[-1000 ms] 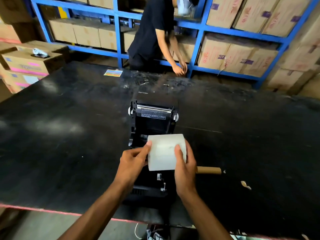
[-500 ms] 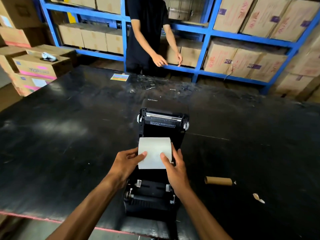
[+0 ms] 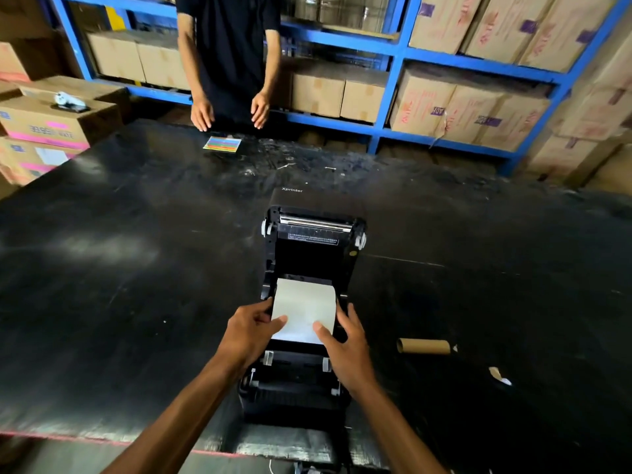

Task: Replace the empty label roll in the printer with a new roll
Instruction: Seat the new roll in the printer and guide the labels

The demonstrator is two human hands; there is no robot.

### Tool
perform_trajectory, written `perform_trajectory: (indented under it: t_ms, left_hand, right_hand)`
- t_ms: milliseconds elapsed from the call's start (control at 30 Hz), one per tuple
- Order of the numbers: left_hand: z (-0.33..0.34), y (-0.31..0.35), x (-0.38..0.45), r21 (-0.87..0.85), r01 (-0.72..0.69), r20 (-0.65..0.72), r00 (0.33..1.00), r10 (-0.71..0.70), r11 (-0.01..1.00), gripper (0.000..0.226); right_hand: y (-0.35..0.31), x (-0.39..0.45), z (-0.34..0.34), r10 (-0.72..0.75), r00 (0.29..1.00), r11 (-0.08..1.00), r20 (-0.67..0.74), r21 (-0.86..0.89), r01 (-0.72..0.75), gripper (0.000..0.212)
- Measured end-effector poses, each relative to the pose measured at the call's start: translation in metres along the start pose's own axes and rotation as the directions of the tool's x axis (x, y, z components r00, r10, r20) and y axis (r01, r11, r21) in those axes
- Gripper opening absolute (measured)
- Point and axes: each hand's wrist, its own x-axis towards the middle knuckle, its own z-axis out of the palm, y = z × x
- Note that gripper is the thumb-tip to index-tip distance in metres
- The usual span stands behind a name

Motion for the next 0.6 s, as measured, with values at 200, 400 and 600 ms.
perform_trajectory:
  t_ms: [200, 400, 600]
  left_hand:
    - [0.003, -0.01, -0.007, 0.065, -0.053, -0.032, 0.998, 0.055, 0.996, 0.043]
    - [0.001, -0.011, -0.005, 0.02, -0.065, -0.01, 0.998, 0.065, 0.998, 0.04]
    - [0.002, -0.004, -0.006, -0.011, -0.044, -0.017, 0.999, 0.044, 0.999, 0.032]
  right_hand:
    - [0.001, -0.006, 0.0, -0.032, 0.998, 0.997, -0.056, 0.064, 0.035, 0.057]
    - [0.0, -0.004, 0.005, -0.09, 0.989, 0.987, -0.12, 0.126, 0.105, 0.056]
    - [0.005, 0.002, 0.01, -0.096, 0.986, 0.987, -0.136, 0.111, 0.111, 0.056]
